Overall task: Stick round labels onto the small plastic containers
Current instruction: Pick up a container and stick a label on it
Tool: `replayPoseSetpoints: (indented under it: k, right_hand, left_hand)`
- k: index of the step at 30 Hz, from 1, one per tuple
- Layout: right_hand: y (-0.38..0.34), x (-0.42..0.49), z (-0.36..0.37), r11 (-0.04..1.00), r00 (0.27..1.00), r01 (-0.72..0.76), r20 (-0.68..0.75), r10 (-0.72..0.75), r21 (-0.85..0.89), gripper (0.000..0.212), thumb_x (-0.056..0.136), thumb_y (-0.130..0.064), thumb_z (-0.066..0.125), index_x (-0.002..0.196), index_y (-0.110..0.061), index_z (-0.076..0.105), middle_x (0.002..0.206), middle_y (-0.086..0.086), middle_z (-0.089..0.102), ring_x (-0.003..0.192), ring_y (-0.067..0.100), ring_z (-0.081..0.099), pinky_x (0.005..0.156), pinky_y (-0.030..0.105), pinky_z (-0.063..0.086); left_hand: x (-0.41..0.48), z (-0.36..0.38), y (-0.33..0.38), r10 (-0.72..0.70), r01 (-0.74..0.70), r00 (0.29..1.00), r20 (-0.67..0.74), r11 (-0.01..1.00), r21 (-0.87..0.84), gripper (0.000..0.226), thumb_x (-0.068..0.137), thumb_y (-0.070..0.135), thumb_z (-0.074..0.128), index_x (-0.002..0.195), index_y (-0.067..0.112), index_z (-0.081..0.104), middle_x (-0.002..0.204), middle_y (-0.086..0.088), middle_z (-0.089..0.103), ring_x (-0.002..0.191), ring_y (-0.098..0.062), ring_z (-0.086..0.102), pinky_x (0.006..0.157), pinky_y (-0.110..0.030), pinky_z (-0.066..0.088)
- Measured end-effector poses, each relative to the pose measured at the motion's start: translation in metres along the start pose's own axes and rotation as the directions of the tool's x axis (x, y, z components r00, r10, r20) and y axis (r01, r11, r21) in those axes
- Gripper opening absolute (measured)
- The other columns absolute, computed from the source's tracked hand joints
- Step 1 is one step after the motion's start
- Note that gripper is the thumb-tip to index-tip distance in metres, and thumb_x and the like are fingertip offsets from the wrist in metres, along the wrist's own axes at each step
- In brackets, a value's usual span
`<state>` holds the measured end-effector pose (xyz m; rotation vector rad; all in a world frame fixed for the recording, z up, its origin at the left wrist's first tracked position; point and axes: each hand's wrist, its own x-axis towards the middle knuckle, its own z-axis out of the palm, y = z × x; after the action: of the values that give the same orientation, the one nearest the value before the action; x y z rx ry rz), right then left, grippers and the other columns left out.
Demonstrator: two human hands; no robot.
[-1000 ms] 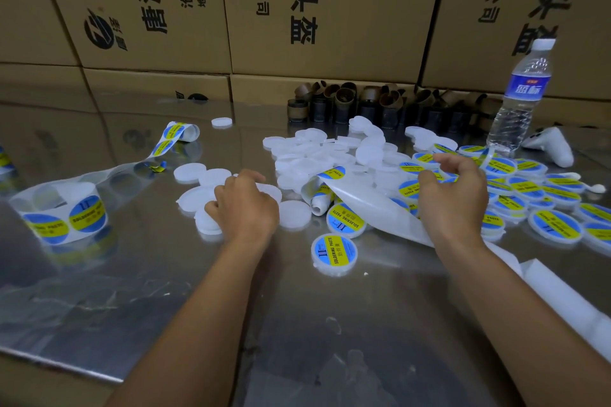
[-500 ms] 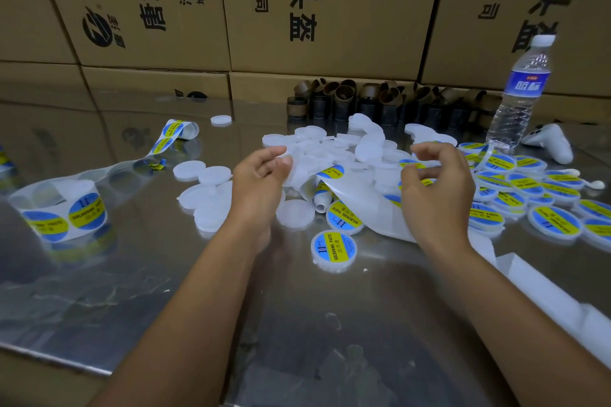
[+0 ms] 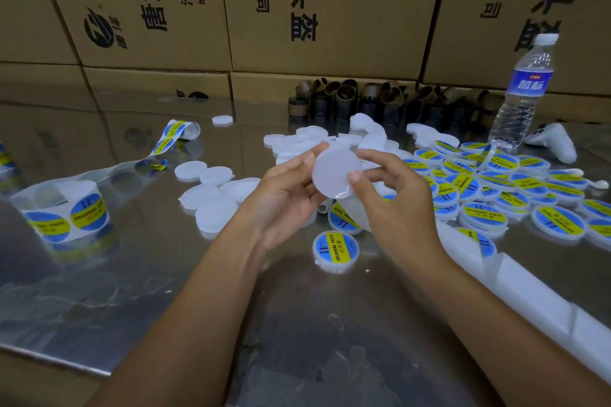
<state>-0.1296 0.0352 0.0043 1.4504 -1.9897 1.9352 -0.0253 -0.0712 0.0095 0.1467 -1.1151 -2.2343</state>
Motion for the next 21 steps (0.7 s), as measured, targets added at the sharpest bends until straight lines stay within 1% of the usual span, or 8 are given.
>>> replayPoseSetpoints:
  k: [4,6,9,11,14,17,19,21]
  right_hand:
    - [0.0,0.001,0.002,0.984,0.992,-0.121,0.04,0.116,0.134,0.016,0.085,-0.021,0.067,0.094,-0.033,0.063,0.064,-0.009,0.069,0.067,-0.003,0.06,0.066,0.009,0.042]
    - [-0.001,-0.001,0.004,0.976,0.989,-0.144,0.042,0.139,0.165,0.015,0.084,-0.019,0.068,0.096,-0.027,0.066,0.065,-0.003,0.069,0.067,0.003,0.062,0.066,0.015,0.046]
    - [-0.002,-0.005,0.009,0.978,0.99,-0.14,0.054,0.133,0.156,0.015,0.083,-0.019,0.069,0.097,-0.022,0.068,0.066,-0.002,0.069,0.071,0.012,0.067,0.072,0.028,0.051]
    - [0.0,-0.007,0.01,0.989,0.994,-0.1,0.051,0.095,0.107,0.014,0.083,-0.023,0.069,0.097,-0.024,0.067,0.065,-0.006,0.069,0.07,0.006,0.066,0.071,0.023,0.05]
    - [0.003,-0.006,0.007,1.0,1.0,0.004,-0.001,-0.004,-0.012,0.007,0.088,-0.027,0.062,0.093,-0.029,0.067,0.07,-0.01,0.067,0.073,0.0,0.061,0.067,0.014,0.044]
    - [0.011,-0.001,0.001,0.953,0.996,0.065,-0.046,-0.082,-0.297,0.022,0.092,-0.027,0.054,0.113,-0.027,0.061,0.091,-0.013,0.064,0.097,0.011,0.055,0.086,0.028,0.038]
    - [0.018,0.0,-0.003,0.867,0.999,0.049,0.012,-0.05,-0.497,0.04,0.094,-0.029,0.049,0.133,-0.023,0.046,0.114,-0.005,0.06,0.116,0.018,0.045,0.099,0.034,0.025]
    - [0.023,0.001,-0.005,0.773,0.991,0.01,0.108,0.076,-0.634,0.052,0.096,-0.035,0.041,0.145,-0.023,0.027,0.131,0.003,0.051,0.129,0.02,0.034,0.109,0.042,0.013]
  left_hand:
    - [0.002,0.0,-0.003,0.001,0.001,0.999,-0.036,0.998,0.066,0.021,0.088,0.023,0.05,0.1,0.011,0.062,0.095,-0.005,0.072,0.095,-0.022,0.061,0.084,-0.029,0.05]
    - [0.003,0.002,-0.006,-0.006,0.008,1.0,-0.031,0.997,0.079,0.025,0.083,0.031,0.054,0.097,0.012,0.062,0.091,-0.004,0.072,0.092,-0.021,0.063,0.079,-0.03,0.05]
    - [0.003,0.003,-0.012,0.025,-0.021,0.999,-0.024,0.989,0.147,0.029,0.075,0.027,0.062,0.099,0.01,0.062,0.093,-0.006,0.071,0.094,-0.024,0.067,0.073,-0.027,0.056]
    - [0.004,0.004,-0.015,0.05,-0.04,0.998,-0.046,0.982,0.186,0.028,0.074,0.024,0.064,0.099,0.011,0.062,0.096,-0.007,0.071,0.097,-0.028,0.065,0.074,-0.026,0.056]
    - [0.005,0.004,-0.016,0.079,-0.059,0.992,-0.099,0.979,0.195,0.016,0.082,0.019,0.061,0.095,0.01,0.063,0.088,-0.004,0.07,0.088,-0.018,0.066,0.067,-0.022,0.054]
    - [0.007,0.001,-0.015,0.105,-0.074,0.981,-0.165,0.979,0.188,0.011,0.093,0.011,0.052,0.094,0.01,0.062,0.069,0.005,0.07,0.065,-0.006,0.065,0.058,-0.021,0.05]
    - [0.008,0.0,-0.014,0.104,-0.077,0.982,-0.159,0.983,0.165,0.012,0.093,0.009,0.05,0.093,0.008,0.062,0.068,0.003,0.069,0.064,-0.007,0.066,0.064,-0.024,0.052]
    - [0.008,-0.001,-0.017,0.093,-0.071,0.986,-0.137,0.985,0.155,0.014,0.093,0.006,0.05,0.089,0.005,0.063,0.072,-0.001,0.07,0.069,-0.011,0.068,0.069,-0.025,0.056]
